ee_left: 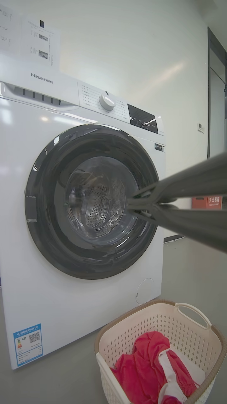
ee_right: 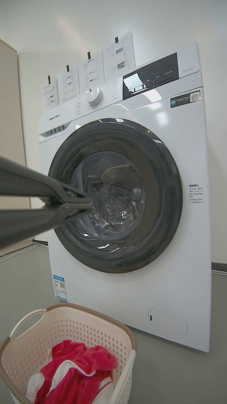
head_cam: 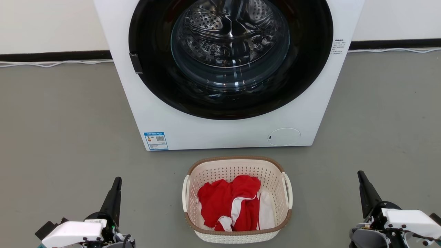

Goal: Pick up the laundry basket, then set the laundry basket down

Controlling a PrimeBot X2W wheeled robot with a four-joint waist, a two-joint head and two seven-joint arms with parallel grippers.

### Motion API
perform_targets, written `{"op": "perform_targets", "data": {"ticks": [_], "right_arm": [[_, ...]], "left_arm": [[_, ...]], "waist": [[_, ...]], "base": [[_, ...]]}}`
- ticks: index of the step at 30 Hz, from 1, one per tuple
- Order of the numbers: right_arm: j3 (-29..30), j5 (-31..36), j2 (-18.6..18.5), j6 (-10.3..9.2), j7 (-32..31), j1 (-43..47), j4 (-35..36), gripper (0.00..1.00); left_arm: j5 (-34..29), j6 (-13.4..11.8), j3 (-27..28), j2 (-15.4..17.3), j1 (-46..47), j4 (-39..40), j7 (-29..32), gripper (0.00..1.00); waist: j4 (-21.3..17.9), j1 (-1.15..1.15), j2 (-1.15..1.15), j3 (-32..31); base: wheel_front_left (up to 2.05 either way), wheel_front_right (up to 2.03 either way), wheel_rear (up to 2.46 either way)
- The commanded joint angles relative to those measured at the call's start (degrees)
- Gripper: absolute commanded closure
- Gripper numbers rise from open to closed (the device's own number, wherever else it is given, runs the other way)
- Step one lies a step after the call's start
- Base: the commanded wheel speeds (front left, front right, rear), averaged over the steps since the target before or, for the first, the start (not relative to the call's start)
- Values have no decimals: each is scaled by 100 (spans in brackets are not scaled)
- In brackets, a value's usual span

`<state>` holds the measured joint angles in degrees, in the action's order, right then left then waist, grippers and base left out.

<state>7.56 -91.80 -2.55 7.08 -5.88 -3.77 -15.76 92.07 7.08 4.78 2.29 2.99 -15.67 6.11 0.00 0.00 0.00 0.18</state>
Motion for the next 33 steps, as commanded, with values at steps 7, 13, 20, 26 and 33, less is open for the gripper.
{"op": "perform_targets", "data": {"ticks": [7, 13, 20, 26, 33], "right_arm": [[-106, -39, -32, 41, -59, -241, 174, 100], [-106, -39, -32, 41, -59, -241, 174, 100], [-106, -39, -32, 41, -59, -241, 174, 100], [-106, -39, -32, 41, -59, -241, 174, 100], [-106, -39, -32, 41, -59, -241, 174, 100]], "left_arm": [[11, 41, 172, 59, 320, 164, 36, 100], [11, 41, 172, 59, 320, 164, 36, 100], [11, 41, 172, 59, 320, 164, 36, 100], [11, 41, 172, 59, 320, 164, 36, 100], [11, 41, 172, 59, 320, 164, 36, 100]], "waist": [[0, 0, 0, 0], [0, 0, 0, 0], [0, 0, 0, 0], [0, 0, 0, 0], [0, 0, 0, 0]], "base": [[0, 0, 0], [0, 0, 0], [0, 0, 0], [0, 0, 0], [0, 0, 0]]}}
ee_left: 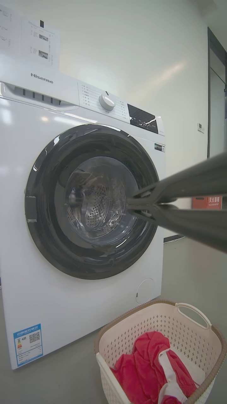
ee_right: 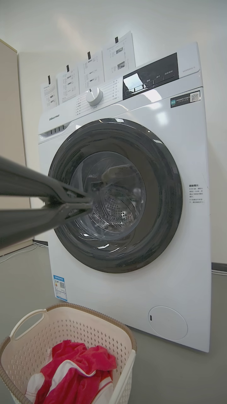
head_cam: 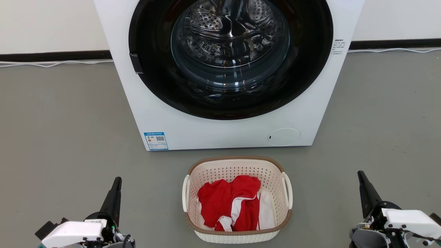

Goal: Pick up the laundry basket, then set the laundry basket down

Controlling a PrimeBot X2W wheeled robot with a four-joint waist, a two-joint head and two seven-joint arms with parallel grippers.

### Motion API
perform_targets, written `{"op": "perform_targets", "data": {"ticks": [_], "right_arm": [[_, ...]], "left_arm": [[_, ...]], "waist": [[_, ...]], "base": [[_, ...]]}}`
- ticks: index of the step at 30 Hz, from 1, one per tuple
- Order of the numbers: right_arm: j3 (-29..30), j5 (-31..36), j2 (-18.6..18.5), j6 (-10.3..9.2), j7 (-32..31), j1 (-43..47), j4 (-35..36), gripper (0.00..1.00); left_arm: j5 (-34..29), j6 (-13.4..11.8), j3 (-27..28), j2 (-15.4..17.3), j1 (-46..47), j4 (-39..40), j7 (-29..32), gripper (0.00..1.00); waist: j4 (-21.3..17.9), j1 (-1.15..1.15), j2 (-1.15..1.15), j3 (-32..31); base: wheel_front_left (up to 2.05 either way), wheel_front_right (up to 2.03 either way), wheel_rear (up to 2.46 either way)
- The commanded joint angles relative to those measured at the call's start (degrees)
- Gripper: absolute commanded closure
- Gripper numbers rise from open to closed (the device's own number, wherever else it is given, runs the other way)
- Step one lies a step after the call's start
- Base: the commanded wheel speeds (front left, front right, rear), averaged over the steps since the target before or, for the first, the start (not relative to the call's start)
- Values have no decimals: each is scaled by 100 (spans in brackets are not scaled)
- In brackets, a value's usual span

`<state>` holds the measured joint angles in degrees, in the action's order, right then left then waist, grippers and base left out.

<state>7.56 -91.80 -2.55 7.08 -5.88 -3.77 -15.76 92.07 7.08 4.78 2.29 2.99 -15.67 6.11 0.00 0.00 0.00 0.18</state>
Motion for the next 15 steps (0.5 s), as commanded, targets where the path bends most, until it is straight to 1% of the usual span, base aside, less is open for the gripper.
{"op": "perform_targets", "data": {"ticks": [1, 15], "right_arm": [[-106, -39, -32, 41, -59, -241, 174, 100], [-106, -39, -32, 41, -59, -241, 174, 100]], "left_arm": [[11, 41, 172, 59, 320, 164, 36, 100], [11, 41, 172, 59, 320, 164, 36, 100]], "waist": [[0, 0, 0, 0], [0, 0, 0, 0]], "base": [[0, 0, 0], [0, 0, 0]]}}
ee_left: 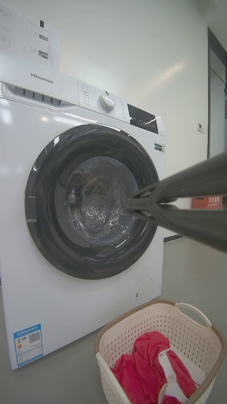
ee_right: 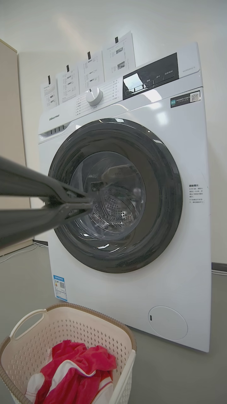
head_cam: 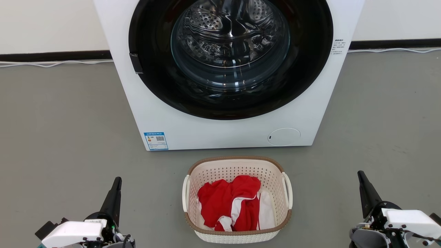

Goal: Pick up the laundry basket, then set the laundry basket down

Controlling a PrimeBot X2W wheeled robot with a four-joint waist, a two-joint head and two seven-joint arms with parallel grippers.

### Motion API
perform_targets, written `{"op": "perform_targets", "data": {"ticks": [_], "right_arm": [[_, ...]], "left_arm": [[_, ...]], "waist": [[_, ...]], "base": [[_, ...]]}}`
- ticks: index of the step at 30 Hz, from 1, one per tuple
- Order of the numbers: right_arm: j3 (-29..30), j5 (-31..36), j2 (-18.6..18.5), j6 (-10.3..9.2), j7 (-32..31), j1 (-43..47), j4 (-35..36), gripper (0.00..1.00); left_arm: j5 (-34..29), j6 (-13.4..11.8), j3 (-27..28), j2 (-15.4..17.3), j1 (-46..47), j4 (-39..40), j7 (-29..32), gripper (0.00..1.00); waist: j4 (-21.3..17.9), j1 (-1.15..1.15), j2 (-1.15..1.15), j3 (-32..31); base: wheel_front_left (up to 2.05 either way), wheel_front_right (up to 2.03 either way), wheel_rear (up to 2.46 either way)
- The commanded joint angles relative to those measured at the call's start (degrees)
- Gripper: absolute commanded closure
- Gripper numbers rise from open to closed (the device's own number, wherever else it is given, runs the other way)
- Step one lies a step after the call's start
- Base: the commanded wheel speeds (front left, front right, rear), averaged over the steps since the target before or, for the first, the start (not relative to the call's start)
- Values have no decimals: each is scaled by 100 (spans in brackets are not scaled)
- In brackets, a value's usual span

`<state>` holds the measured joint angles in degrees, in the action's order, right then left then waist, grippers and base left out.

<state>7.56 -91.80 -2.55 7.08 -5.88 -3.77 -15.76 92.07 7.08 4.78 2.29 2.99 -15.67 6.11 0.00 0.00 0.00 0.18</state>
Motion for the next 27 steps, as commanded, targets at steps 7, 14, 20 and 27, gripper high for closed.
{"op": "perform_targets", "data": {"ticks": [7, 14, 20, 27], "right_arm": [[-106, -39, -32, 41, -59, -241, 174, 100], [-106, -39, -32, 41, -59, -241, 174, 100], [-106, -39, -32, 41, -59, -241, 174, 100], [-107, -39, -32, 41, -59, -241, 174, 100]], "left_arm": [[11, 41, 172, 59, 320, 164, 36, 100], [11, 41, 172, 59, 320, 164, 36, 100], [11, 41, 171, 59, 320, 164, 36, 100], [11, 41, 171, 59, 320, 164, 36, 100]], "waist": [[0, 0, 0, 0], [0, 0, 0, 0], [0, 0, 0, 0], [0, 0, 0, 0]], "base": [[0, 0, 0], [0, 0, 0], [0, 0, 0], [0, 0, 0]]}}
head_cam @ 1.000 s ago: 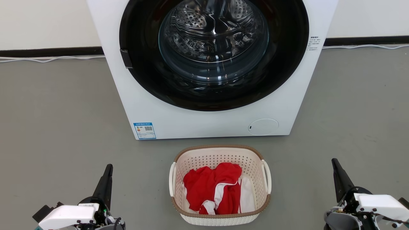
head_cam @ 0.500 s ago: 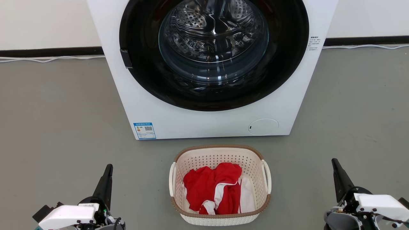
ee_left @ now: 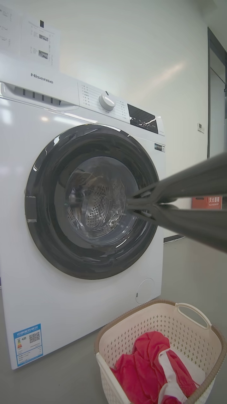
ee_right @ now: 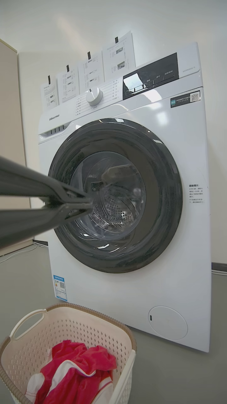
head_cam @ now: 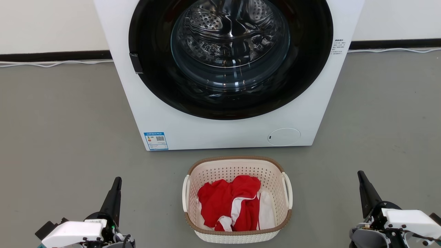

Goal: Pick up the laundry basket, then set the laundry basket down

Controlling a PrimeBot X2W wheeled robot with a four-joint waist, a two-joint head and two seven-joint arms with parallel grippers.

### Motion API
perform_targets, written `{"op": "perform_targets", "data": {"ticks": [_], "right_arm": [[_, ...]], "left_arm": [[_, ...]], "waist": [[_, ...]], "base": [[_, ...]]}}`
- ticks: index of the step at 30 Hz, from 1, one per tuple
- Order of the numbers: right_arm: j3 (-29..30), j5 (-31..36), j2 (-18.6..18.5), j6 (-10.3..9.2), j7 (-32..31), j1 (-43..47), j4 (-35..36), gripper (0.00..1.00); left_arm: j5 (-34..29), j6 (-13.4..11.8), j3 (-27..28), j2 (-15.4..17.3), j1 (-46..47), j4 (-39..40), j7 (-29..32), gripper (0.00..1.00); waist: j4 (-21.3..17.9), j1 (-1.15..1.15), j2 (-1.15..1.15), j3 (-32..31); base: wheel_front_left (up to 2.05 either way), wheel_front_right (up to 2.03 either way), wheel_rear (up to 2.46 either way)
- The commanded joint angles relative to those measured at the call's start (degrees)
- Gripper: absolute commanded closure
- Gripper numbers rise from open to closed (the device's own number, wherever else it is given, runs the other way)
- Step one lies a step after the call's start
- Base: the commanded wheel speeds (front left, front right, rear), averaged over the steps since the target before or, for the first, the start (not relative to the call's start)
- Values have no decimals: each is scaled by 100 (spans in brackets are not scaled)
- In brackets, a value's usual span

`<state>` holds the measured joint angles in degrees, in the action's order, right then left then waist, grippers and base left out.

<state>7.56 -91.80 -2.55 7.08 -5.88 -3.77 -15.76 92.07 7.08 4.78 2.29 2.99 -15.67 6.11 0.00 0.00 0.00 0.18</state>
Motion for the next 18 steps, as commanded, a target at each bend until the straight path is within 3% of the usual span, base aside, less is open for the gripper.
{"op": "perform_targets", "data": {"ticks": [1, 18], "right_arm": [[-107, -39, -32, 41, -59, -241, 174, 100], [-107, -39, -32, 41, -59, -241, 174, 100]], "left_arm": [[11, 41, 171, 59, 320, 164, 36, 100], [11, 41, 171, 59, 320, 164, 36, 100]], "waist": [[0, 0, 0, 0], [0, 0, 0, 0]], "base": [[0, 0, 0], [0, 0, 0]]}}
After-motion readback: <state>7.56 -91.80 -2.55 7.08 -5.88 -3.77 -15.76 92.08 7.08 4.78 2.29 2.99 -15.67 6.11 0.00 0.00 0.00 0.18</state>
